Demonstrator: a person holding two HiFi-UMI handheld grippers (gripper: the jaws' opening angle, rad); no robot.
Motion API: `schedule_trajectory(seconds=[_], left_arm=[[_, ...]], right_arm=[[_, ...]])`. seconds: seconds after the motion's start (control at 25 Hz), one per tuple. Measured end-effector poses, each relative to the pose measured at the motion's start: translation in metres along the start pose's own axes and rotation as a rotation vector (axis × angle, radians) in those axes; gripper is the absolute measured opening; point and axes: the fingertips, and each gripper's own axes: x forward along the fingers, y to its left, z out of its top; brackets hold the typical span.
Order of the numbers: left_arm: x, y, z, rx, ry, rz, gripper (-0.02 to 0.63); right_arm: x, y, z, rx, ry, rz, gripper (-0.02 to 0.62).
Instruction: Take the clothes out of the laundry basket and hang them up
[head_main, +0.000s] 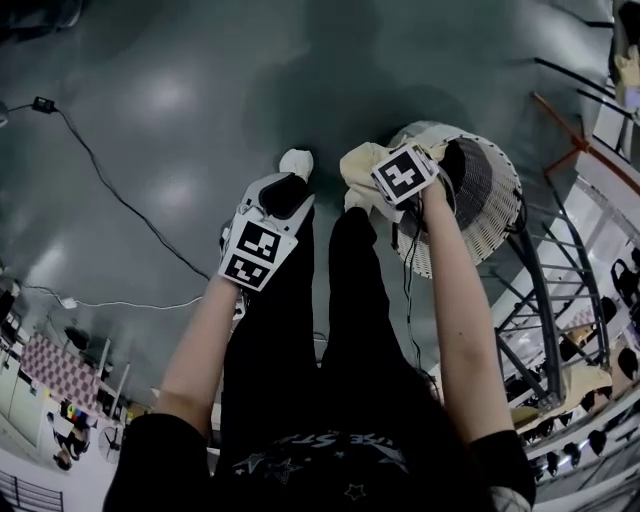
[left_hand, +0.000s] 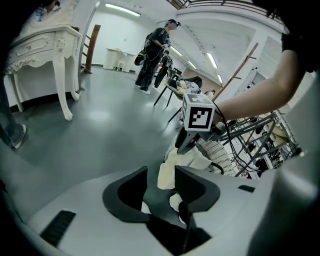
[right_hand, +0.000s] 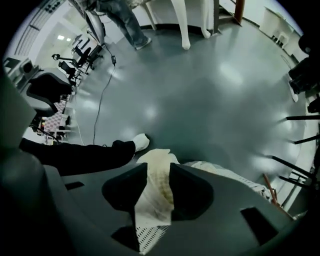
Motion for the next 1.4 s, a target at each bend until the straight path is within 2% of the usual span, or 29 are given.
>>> schedule_trajectory(seconds=[0.08,0.16,0.24,0.44,0.92,1.4], left_arm=[[-0.002,0.005,-0.001,-0.005,0.003,0.005,0.187],[-0.005,0.006,0.0,-0.008,0.003,0.011,0.187],[-0.007,0.007,0.0,-0.009,0.001,0.016,0.187],[-0.009,0.005,0.0,0.011,0.009,0.017,0.187],[0.013,-0.039,0.026,0.112,0.037,-0.015,0.187],[0.033,-0.093,0.058,0.217,0.073,-0.044,0.187]], right_arm=[[0.002,-0.001,-0.007,0.006,0.049,-0.017,0.087],[-0.006,-0.004,0.0,0.004,0.001,-0.046,0.037],[-0.018,-0.003,0.006,0.01,-0.065,-0.067,0.028],[-0.052,0.009,0.004,0.026,-0.169,-0.104,0.017],[-0.126,0.007,-0.048,0.022,-0.445,-0.192,0.012],[-0.216,0.015,-0.101,-0.043,-0.671,-0.187,0.012]])
